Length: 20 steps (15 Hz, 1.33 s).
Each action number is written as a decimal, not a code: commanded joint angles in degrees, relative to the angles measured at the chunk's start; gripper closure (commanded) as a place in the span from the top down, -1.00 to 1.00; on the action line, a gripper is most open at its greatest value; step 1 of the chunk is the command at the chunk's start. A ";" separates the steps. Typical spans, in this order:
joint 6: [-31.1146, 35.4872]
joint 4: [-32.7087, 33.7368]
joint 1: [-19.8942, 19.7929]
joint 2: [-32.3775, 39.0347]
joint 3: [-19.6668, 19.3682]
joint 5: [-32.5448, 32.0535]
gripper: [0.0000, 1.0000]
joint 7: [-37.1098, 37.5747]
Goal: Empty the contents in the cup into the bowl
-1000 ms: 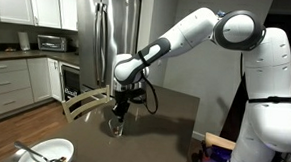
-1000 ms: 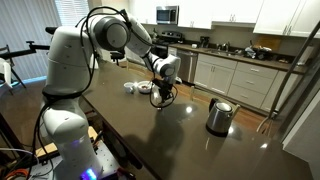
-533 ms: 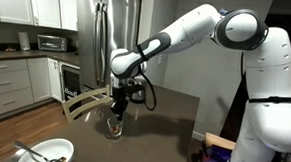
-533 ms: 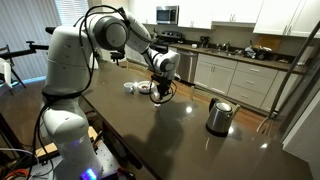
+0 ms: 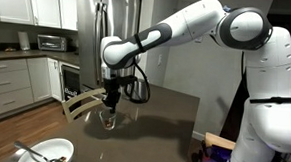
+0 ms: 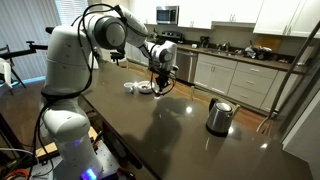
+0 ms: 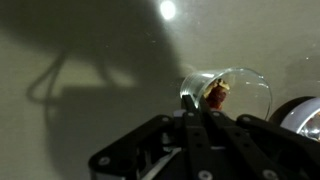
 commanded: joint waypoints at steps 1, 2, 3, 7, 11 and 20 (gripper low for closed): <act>-1.82 4.75 3.23 0.55 -0.14 -6.42 -0.91 4.68; -1.31 5.85 4.65 1.06 -0.27 -9.28 -0.91 6.64; -1.17 7.01 5.74 1.58 -0.22 -11.51 -0.91 8.03; -0.92 11.34 10.08 4.32 0.58 -16.97 -0.91 12.33; -0.13 15.50 14.91 7.91 0.76 -21.79 -0.91 16.01; -0.66 22.76 24.68 13.74 -3.02 -40.89 -0.91 25.84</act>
